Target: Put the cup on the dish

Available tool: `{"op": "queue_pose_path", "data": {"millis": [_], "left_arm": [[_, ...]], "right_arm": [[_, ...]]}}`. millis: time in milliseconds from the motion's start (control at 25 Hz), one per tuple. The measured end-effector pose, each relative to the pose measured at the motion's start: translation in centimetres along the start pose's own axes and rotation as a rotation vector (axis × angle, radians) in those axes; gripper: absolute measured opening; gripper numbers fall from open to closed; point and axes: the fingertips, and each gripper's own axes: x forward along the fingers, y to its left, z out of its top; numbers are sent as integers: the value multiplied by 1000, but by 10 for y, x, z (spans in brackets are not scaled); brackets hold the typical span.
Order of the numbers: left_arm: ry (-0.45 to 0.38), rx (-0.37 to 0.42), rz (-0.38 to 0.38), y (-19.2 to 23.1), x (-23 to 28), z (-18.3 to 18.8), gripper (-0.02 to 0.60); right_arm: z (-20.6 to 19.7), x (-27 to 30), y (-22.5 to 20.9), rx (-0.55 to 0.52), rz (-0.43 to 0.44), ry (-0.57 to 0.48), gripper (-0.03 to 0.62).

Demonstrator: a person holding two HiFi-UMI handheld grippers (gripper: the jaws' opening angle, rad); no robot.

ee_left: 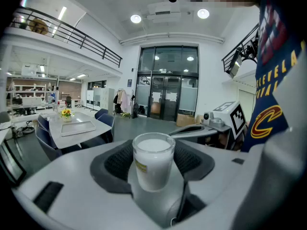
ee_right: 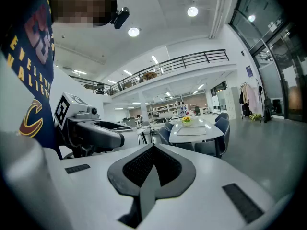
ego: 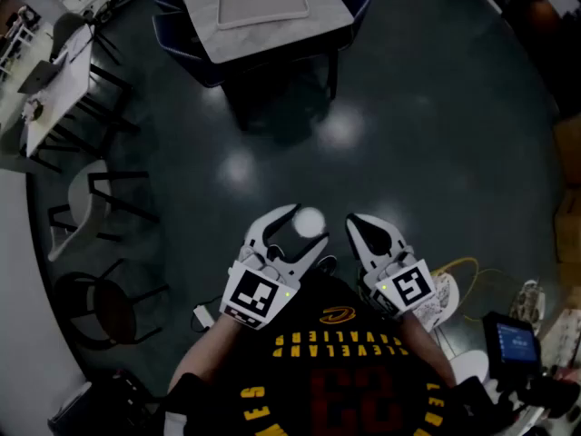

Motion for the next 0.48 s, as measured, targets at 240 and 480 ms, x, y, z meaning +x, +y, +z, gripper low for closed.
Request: {"op": "queue_pose_path", "data": {"millis": [240,480], "left_arm": [[-13,30,-1,28,-32,-8,265],[-44,24,-2,51,-56,-10,265]], "right_arm": [[0,30,32,-24,5,25,5],[2,53,55,-6,9,2,5]]}}
